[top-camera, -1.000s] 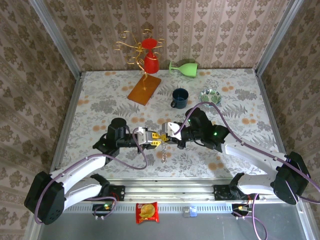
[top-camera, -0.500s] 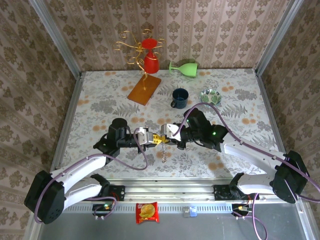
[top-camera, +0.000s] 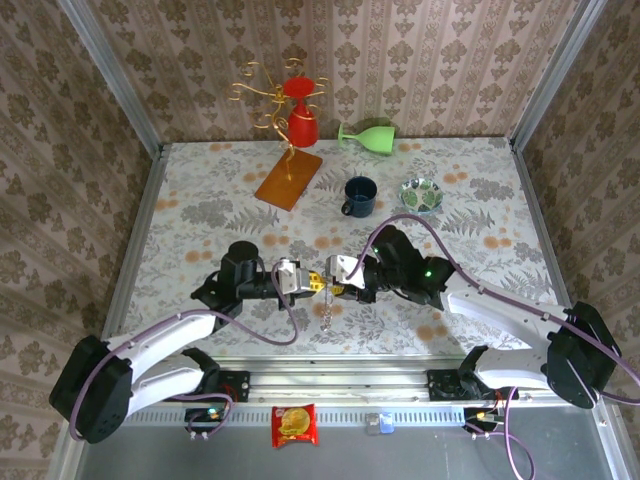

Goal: Put the keys on the keyring

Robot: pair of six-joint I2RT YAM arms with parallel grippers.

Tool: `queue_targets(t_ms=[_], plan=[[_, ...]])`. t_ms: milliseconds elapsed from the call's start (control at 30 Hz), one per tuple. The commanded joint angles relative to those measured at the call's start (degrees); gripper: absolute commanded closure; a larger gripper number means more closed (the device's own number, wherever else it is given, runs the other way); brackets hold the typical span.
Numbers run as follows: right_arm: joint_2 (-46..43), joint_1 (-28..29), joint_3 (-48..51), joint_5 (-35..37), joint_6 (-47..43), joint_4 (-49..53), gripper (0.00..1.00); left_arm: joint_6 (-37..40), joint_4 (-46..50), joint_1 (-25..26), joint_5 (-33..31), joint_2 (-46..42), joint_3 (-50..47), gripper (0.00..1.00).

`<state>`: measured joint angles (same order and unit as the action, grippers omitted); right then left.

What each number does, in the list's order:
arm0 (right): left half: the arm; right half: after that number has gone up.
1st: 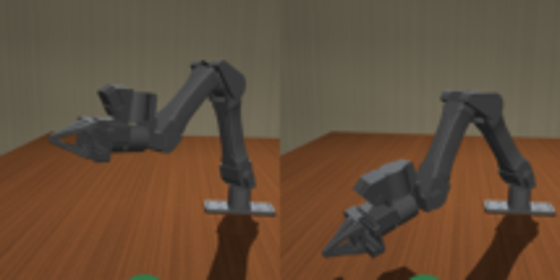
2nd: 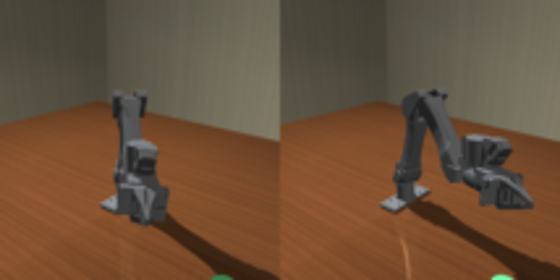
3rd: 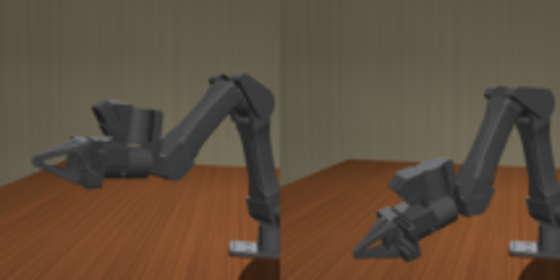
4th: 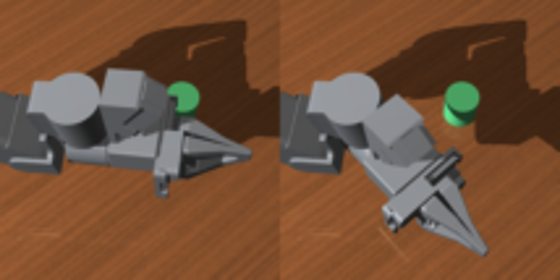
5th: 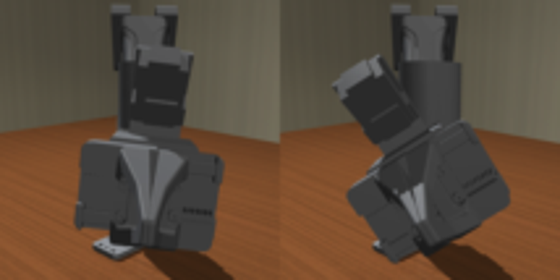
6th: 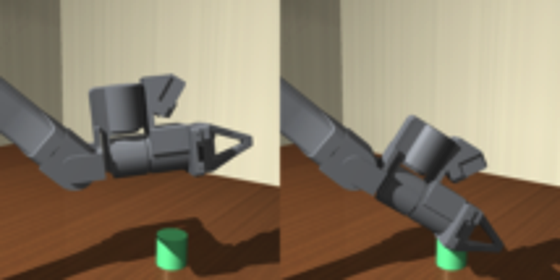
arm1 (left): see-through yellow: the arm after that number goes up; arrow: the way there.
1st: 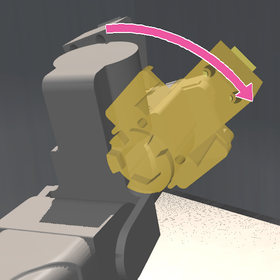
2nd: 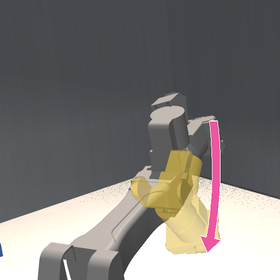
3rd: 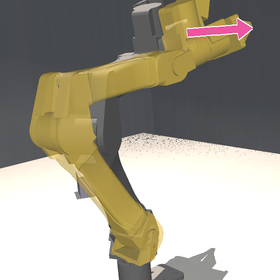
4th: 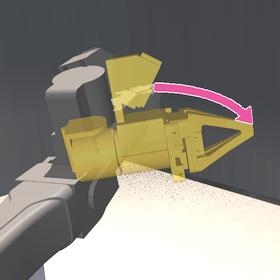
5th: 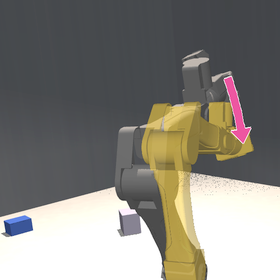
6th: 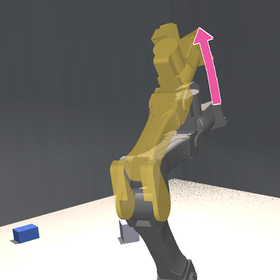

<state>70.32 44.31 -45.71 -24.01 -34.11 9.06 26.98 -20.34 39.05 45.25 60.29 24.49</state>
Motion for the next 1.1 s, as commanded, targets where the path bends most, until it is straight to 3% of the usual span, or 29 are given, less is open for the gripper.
queue_targets(t_ms=[0, 333, 533, 633, 733, 800, 867, 1067], plan=[[-1.93, 0.38, 0.8, 1.0, 0.57, -0.4, 0.75, 1.46, -3.5, 0.66, 0.11, 0.59, -0.77, 1.0], [-2.31, 0.43, 0.49, 0.33, 0.95, -1.41, 0.81, 2.28, -3.64, 1.31, 0.07, 1.23, -0.59, 1.0], [-0.42, 0.68, -0.58, -1.31, 1.29, -2.2, 0.89, 1.42, -5.36, 1.46, 0.54, 1.5, -0.93, 1.0], [-0.02, 0.67, -1.25, -1.52, 1.25, -2.23, 1.0, 0.97, -6.0, 1.56, 0.46, 1.45, -1.24, 1.0], [-0.09, 0.68, -2.32, -1.49, 0.41, -0.6, 1.0, 0.55, -5.89, 1.57, -0.98, 1.34, -1.25, 1.0], [-0.27, 0.85, -3.39, -0.61, -0.84, 1.62, 1.0, 0.4, -5.86, 1.68, -2.93, 1.05, -1.2, 0.84], [-0.11, 1.42, -4.78, 1.22, -2.9, 4.71, 1.0, 0.74, -5.32, 1.91, -4.13, 0.49, -0.96, 0.74], [1.67, 2.83, -9.3, 5.9, -7.06, 12.79, 1.0, 4.47, 1.64, 2.26, -4.25, -0.59, 1.43, 0.74]])
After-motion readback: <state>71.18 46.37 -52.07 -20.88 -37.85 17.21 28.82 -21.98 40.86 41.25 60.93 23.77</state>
